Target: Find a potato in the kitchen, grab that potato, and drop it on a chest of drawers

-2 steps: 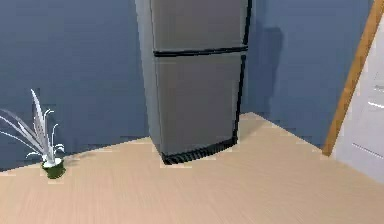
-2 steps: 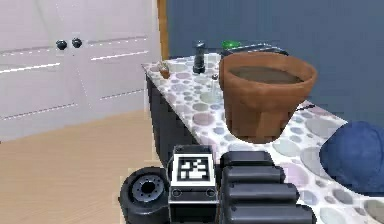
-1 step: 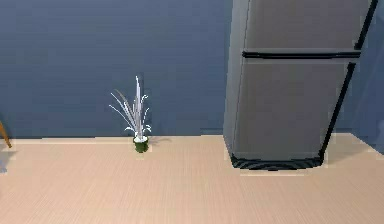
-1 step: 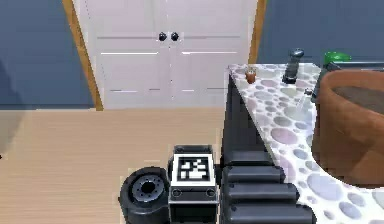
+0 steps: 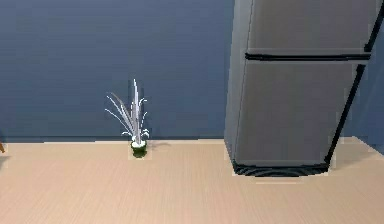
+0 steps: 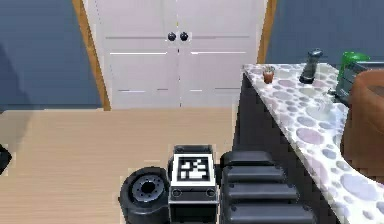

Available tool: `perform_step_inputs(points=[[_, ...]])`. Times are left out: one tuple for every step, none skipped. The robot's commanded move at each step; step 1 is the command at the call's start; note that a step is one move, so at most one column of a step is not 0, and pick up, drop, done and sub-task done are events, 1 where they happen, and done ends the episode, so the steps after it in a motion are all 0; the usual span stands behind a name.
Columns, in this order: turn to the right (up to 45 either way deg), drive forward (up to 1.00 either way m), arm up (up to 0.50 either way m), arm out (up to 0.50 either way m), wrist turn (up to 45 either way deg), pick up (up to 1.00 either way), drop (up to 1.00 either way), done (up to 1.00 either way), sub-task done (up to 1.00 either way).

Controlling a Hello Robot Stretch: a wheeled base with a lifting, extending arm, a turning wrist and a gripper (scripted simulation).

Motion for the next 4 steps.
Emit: perform_step_inputs(points=[[-45.0,0.00,0.00,0.00,0.0,0.00,0.00,0.00,0.00],[-45.0,0.00,0.00,0.00,0.0,0.00,0.00,0.00,0.00],[0.0,0.95,0.00,0.00,0.0,0.00,0.00,0.00,0.00],[-30.0,0.00,0.00,0.00,0.0,0.00,0.00,0.00,0.00]])
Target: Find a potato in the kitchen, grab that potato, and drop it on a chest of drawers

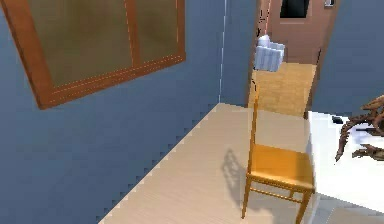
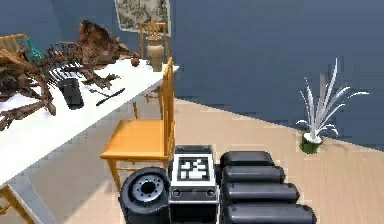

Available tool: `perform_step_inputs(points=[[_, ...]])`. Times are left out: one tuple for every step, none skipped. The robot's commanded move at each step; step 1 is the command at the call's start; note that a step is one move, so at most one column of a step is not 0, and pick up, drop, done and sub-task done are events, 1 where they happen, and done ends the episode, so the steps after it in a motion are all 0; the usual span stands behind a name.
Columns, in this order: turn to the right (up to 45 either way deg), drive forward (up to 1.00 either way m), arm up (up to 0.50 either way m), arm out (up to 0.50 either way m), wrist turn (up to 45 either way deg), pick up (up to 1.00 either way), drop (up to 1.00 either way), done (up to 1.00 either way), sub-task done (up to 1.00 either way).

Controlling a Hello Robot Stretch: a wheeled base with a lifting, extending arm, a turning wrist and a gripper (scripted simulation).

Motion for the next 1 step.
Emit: perform_step_inputs(points=[[0.0,0.60,0.00,0.00,0.0,0.00,0.00,0.00,0.00]])
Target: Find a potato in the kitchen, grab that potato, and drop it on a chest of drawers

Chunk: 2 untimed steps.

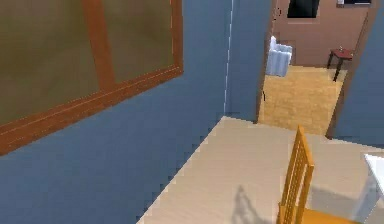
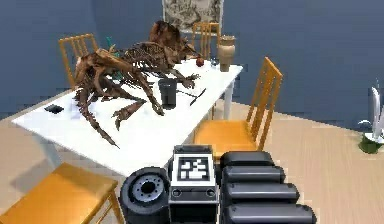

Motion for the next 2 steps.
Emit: perform_step_inputs(points=[[-3.0,0.00,0.00,0.00,0.0,0.00,0.00,0.00,0.00],[0.0,0.35,0.00,0.00,0.0,0.00,0.00,0.00,0.00]])
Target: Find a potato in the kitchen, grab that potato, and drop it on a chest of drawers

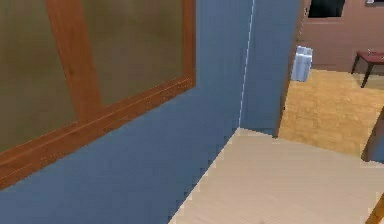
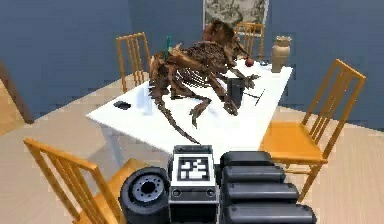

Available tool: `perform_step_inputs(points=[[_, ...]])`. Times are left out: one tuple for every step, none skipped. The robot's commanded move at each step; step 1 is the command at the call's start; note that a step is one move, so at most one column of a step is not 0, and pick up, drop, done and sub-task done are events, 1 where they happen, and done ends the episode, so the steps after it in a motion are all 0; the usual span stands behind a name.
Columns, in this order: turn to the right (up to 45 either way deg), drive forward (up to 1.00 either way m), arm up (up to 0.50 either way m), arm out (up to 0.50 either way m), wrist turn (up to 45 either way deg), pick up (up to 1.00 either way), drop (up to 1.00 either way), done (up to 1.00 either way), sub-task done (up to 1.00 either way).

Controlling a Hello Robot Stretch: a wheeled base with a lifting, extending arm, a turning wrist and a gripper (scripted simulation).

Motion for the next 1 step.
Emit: perform_step_inputs(points=[[27.0,0.00,0.00,0.00,0.0,0.00,0.00,0.00,0.00]])
